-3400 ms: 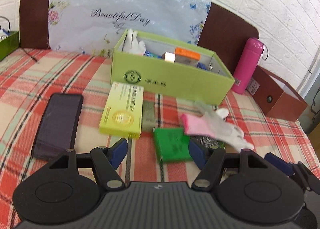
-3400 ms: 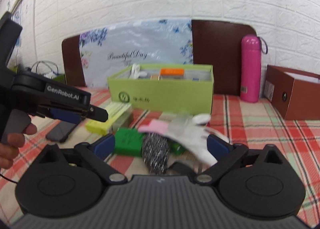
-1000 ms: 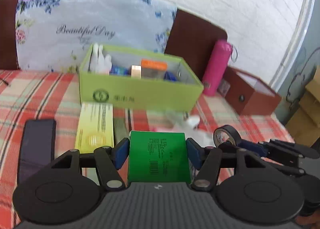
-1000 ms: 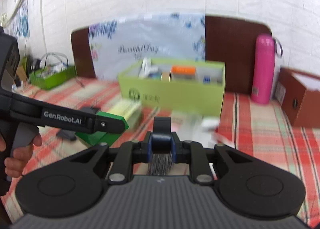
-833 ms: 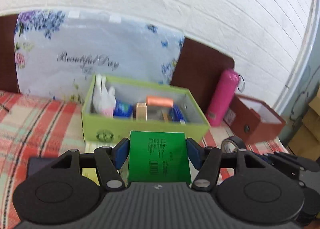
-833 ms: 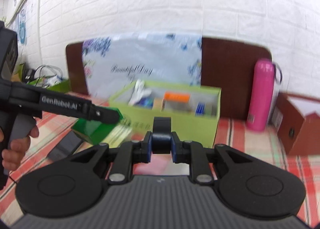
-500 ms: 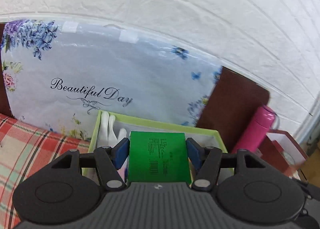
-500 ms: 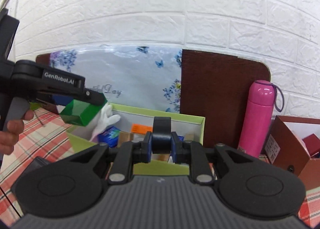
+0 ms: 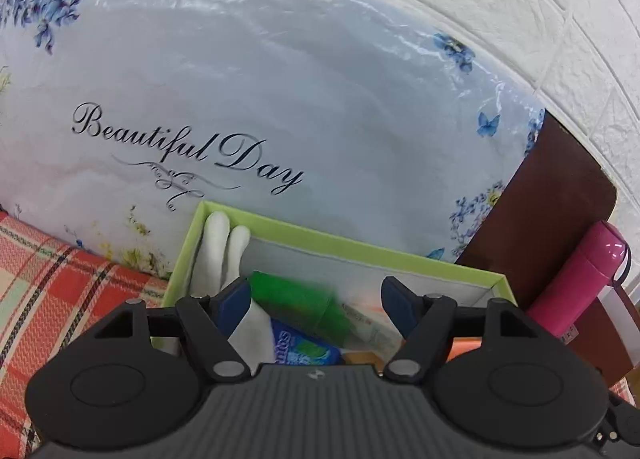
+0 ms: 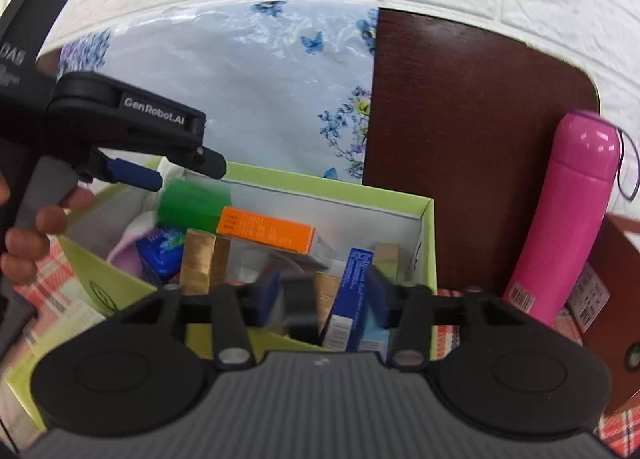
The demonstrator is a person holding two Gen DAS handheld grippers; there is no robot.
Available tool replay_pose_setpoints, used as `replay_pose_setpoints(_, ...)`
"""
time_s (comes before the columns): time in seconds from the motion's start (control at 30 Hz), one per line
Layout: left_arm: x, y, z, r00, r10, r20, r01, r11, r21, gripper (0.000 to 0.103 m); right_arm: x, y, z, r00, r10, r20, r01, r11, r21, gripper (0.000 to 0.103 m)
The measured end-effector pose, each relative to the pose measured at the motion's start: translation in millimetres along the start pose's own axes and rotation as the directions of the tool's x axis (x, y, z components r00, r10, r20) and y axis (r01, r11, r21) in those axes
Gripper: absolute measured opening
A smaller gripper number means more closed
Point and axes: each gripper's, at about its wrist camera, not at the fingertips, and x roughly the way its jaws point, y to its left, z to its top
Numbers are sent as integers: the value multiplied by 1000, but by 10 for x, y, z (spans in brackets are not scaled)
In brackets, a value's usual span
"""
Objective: Organize objects
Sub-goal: 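Carry the green box and black tape into the lime-green box, release, then move both tools back over the remaining items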
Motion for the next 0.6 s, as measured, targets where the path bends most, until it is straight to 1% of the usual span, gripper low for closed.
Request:
replay_pose_setpoints(0.13,-159,61,-23,1000,8,4,-8,1000,7,75,-135,14,3,1000,-12,27,12,1000,14,72)
replay_pose_setpoints(0.17,-219,60,-33,1000,6,9,-6,1000,15,75,-184,12,6,999,-12,33,11,1000,22,75)
replay_pose_setpoints(0.2,-304,44,-54,1000,1,18,-1,1000,25,75,-252,5,23,999,-14,42,13,999,32,82)
replay_pose_setpoints(0.23,-381,31,-74,1000,1,24,-1,999,34,75,-324,9,27,999,-17,50,15,999,39,86)
replay_pose_setpoints(0.3,-547,-11,-125,999,7,34,-9,999,54,75,-476,16,24,997,-20,69,17,999,50,89)
replay_pose_setpoints(0.4,-812,-73,-248,999,40,29,-42,995,86,75,-749,15,-10,995,-33,95,27,998,64,99)
replay_pose_setpoints(0.47,-975,-119,-359,998,64,14,-65,993,100,75,-945,4,-64,993,-37,110,29,997,77,100)
replay_pose_setpoints(0.6,-1284,-163,-660,1000,23,3,-23,995,97,75,-1333,-6,-258,993,-32,117,17,992,125,101)
